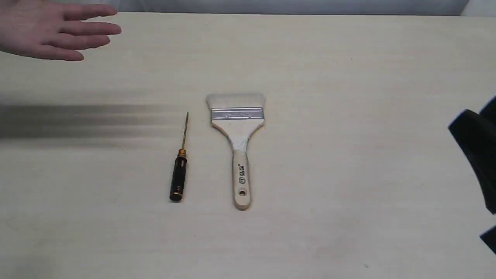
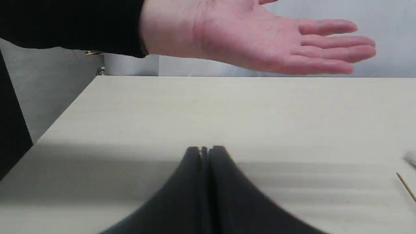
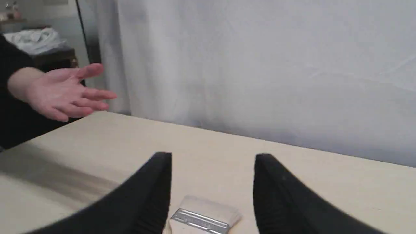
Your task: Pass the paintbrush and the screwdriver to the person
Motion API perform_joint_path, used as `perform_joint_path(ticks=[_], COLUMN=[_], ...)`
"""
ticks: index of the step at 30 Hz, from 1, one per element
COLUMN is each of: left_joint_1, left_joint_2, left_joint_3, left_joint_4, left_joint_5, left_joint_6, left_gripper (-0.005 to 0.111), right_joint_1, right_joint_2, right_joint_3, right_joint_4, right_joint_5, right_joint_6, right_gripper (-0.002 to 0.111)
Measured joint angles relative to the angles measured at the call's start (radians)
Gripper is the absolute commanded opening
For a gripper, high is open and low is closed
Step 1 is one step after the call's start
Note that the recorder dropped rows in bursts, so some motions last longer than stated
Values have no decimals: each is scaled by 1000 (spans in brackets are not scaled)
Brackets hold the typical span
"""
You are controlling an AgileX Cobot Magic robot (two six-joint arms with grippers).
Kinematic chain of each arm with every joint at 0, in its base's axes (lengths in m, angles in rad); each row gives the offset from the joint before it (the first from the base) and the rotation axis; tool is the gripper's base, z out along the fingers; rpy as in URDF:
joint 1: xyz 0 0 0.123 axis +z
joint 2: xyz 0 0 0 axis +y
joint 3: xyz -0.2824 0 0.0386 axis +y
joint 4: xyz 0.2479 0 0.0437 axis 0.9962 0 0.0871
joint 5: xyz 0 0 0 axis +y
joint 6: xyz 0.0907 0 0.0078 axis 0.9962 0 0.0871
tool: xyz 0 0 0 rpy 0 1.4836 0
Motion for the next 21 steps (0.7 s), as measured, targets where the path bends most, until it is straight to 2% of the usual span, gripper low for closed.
perform_joint_path(ticks=[5, 11, 16, 21], left_joint_1=[0, 0, 0, 0], left_joint_2=[0, 0, 0, 0], left_joint_3=[0, 0, 0, 0], left_joint_4=[0, 0, 0, 0], left_joint_5=[0, 0, 0, 0], left_joint_6=[0, 0, 0, 0], left_gripper=[0, 0, 0, 0], right_joint_1=[36, 38, 40, 118], right_joint_2=[287, 600, 783, 918], right_joint_3=[-186, -404, -547, -666], right_joint_4=[-2, -2, -2, -2], right_joint_5=[19, 205, 357, 435], right_joint_6=[-40, -57, -71, -77], right_gripper=[43, 43, 43, 43])
